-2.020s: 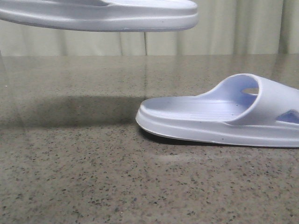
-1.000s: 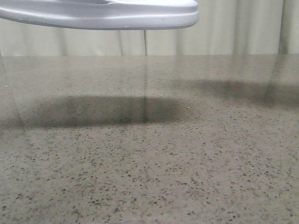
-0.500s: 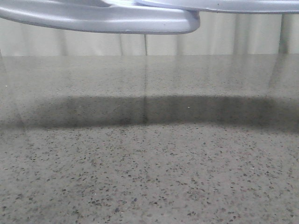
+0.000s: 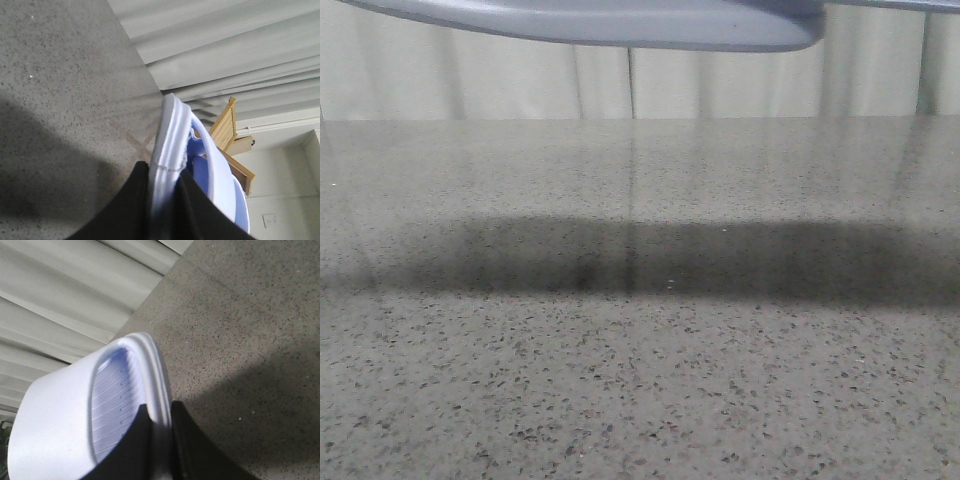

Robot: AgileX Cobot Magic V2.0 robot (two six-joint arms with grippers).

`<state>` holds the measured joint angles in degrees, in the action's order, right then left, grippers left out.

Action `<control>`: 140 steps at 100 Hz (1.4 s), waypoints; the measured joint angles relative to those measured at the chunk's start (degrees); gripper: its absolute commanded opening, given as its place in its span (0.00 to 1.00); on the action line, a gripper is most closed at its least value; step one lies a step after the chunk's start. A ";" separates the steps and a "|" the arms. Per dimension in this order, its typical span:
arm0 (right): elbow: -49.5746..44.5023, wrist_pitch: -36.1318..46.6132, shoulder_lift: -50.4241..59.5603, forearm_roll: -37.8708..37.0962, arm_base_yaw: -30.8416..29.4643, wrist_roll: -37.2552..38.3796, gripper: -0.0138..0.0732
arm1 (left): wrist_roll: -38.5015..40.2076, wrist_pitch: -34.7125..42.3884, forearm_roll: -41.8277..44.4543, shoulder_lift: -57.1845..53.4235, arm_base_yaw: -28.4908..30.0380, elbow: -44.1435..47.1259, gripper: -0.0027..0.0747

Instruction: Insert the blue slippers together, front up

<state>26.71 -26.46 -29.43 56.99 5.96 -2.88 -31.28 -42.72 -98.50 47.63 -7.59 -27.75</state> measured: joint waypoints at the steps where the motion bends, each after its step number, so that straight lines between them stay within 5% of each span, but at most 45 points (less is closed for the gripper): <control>1: 0.00 0.00 0.00 0.11 0.00 -0.18 0.04 | 0.23 -0.21 -0.10 0.00 0.00 0.00 0.06; 74: 0.00 -1.02 0.00 13.59 -0.11 -21.18 0.04 | 3.60 -9.49 -1.98 -0.04 0.00 0.00 0.06; 109: 0.10 -1.10 -4.55 16.09 -0.11 -24.43 0.04 | 3.64 -11.93 -1.98 -0.04 0.10 0.00 0.06; 140: 0.10 -2.83 -12.48 30.41 -0.24 -39.35 0.04 | 3.64 -12.10 -2.30 -0.04 0.00 0.00 0.06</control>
<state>26.81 -29.29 -41.92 87.39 5.72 -42.22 -27.64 -54.82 -100.80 47.59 -7.59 -27.75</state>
